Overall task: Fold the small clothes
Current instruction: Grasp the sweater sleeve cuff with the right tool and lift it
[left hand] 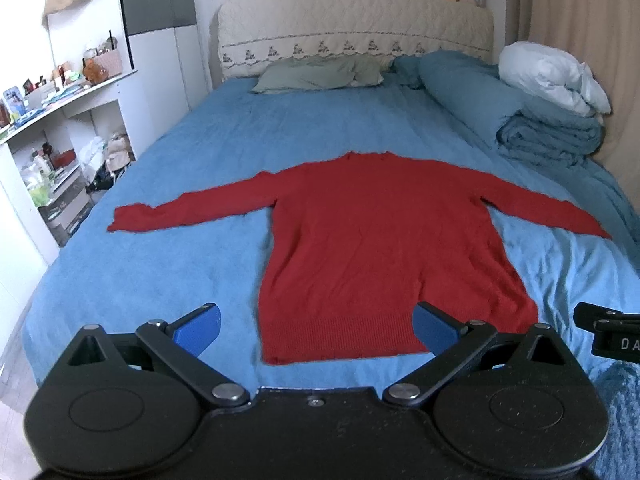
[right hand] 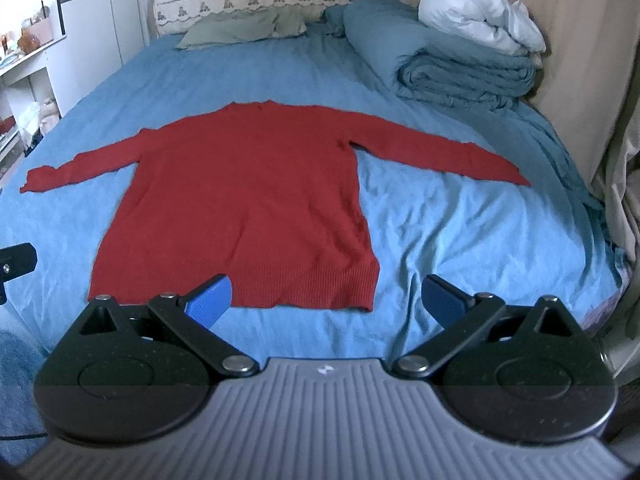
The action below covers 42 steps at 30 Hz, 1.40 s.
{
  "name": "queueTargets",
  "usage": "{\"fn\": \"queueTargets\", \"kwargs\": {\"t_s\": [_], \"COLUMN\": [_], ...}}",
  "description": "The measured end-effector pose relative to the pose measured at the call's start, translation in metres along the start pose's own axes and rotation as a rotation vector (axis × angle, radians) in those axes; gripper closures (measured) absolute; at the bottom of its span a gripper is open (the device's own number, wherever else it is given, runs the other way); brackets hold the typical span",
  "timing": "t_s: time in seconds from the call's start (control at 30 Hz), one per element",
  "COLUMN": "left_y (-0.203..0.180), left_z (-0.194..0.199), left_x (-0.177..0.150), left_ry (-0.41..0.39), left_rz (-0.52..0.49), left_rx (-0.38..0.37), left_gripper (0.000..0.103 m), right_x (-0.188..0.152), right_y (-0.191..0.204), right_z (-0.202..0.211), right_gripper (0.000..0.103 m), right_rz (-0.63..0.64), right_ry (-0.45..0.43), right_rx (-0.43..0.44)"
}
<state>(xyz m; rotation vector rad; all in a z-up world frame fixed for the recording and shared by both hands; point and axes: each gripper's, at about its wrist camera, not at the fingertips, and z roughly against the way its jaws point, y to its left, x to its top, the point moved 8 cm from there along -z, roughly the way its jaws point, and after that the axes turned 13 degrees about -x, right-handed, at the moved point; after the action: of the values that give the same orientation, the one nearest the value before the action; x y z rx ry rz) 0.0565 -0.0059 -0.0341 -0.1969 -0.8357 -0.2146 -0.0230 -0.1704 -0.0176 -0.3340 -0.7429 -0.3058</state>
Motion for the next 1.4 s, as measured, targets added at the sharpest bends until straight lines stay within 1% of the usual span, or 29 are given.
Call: {"fn": "queueTargets", "kwargs": {"t_s": [0.07, 0.17, 0.27, 0.37, 0.43, 0.53, 0.6, 0.7, 0.8, 0.9, 1.03, 1.1, 1.13, 1.17, 1.2, 1.33, 1.4], "left_y": [-0.005, -0.018, -0.033, -0.053, -0.069, -0.09, -0.103, -0.122, -0.138, -0.152, -0.161, -0.163, -0.165, -0.166, -0.168, -0.17, -0.171], "left_z": [0.0, -0.01, -0.036, -0.071, -0.102, -0.152, -0.189, -0.246, -0.302, -0.357, -0.422, -0.446, -0.456, -0.466, -0.474, -0.499, -0.51], "left_x": [0.014, 0.041, 0.068, 0.095, 0.113, 0.136, 0.149, 0.164, 0.172, 0.17, 0.16, 0.157, 0.156, 0.154, 0.154, 0.151, 0.15], "left_ry": [-0.02, -0.065, -0.077, -0.077, -0.057, -0.024, -0.003, 0.033, 0.064, 0.111, 0.172, 0.189, 0.194, 0.198, 0.198, 0.196, 0.202], "left_rz": [-0.009, -0.029, -0.046, -0.062, -0.072, -0.084, -0.086, -0.089, -0.094, -0.104, -0.114, -0.128, -0.136, -0.144, -0.149, -0.16, -0.151], "left_rx": [-0.016, -0.066, -0.099, -0.158, -0.184, -0.215, -0.233, -0.244, -0.251, -0.259, -0.254, -0.242, -0.237, -0.234, -0.23, -0.199, -0.206], "left_gripper": [0.0, 0.0, 0.0, 0.0, 0.0, 0.0, 0.0, 0.0, 0.0, 0.0, 0.0, 0.0, 0.0, 0.0, 0.0, 0.0, 0.0], "right_x": [0.008, 0.027, 0.048, 0.067, 0.08, 0.099, 0.106, 0.116, 0.117, 0.113, 0.102, 0.095, 0.091, 0.088, 0.086, 0.076, 0.075], "right_y": [-0.007, -0.025, -0.048, -0.075, -0.096, -0.129, -0.149, -0.179, -0.206, -0.23, -0.251, -0.258, -0.262, -0.263, -0.266, -0.283, -0.291], "right_z": [0.002, 0.001, -0.012, -0.04, -0.064, -0.113, -0.148, -0.207, -0.267, -0.329, -0.398, -0.423, -0.438, -0.449, -0.462, -0.493, -0.5], "right_gripper": [0.0, 0.0, 0.0, 0.0, 0.0, 0.0, 0.0, 0.0, 0.0, 0.0, 0.0, 0.0, 0.003, 0.01, 0.015, 0.023, 0.026], "right_rz": [-0.014, -0.059, -0.101, -0.155, -0.189, -0.251, -0.285, -0.351, -0.421, -0.479, -0.508, -0.52, -0.532, -0.543, -0.556, -0.682, -0.729], "right_ry": [-0.016, -0.04, -0.075, -0.095, -0.116, -0.13, -0.126, -0.148, -0.153, -0.14, -0.125, -0.111, -0.098, -0.089, -0.08, -0.062, -0.071], "right_rx": [-0.013, -0.043, -0.085, -0.13, -0.163, -0.229, -0.251, -0.275, -0.285, -0.302, -0.343, -0.358, -0.364, -0.367, -0.365, -0.372, -0.36]}}
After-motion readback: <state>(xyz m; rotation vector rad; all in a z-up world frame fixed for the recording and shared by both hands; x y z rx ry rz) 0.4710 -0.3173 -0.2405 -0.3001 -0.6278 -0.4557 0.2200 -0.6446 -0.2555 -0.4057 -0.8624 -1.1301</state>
